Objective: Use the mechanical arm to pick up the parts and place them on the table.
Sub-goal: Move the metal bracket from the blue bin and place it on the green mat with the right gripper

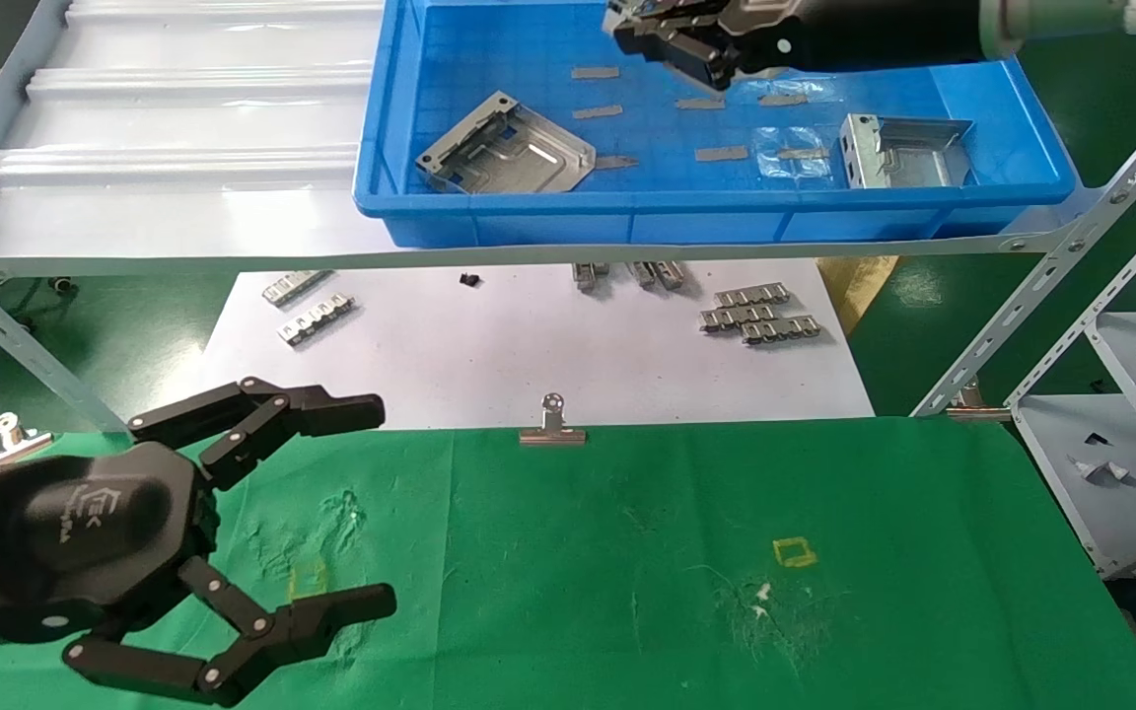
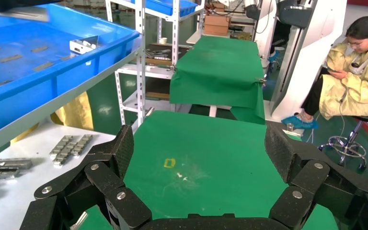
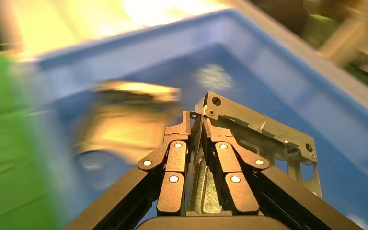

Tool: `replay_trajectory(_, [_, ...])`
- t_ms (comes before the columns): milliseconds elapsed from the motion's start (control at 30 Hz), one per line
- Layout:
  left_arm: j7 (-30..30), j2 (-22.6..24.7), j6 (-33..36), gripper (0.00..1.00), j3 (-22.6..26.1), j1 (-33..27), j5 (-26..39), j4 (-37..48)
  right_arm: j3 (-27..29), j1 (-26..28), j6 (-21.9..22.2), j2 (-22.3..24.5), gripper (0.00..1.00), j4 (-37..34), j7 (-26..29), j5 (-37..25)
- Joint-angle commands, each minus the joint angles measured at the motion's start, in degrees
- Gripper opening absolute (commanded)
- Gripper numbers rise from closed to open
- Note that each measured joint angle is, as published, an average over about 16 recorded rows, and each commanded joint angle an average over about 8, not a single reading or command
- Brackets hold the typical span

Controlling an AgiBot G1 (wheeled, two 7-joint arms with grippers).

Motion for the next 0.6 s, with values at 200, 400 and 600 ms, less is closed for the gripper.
replay_trajectory(200, [0.00,0.00,0.00,1.00,0.00,0.00,0.00,0.00,0.13,2.03,-15.59,4.25,0.00,0.22,-7.19,1.59])
replay_trajectory(400, [0.00,0.00,0.00,1.00,0.00,0.00,0.00,0.00,-1.40,1.92,-21.35,7.05,0.00,3.46,-11.63,2.91])
replay_trajectory(600, [0.00,0.00,0.00,1.00,0.00,0.00,0.00,0.00,-7.02,-0.83,-22.11,12.66,0.00,15.62,-11.36,8.47])
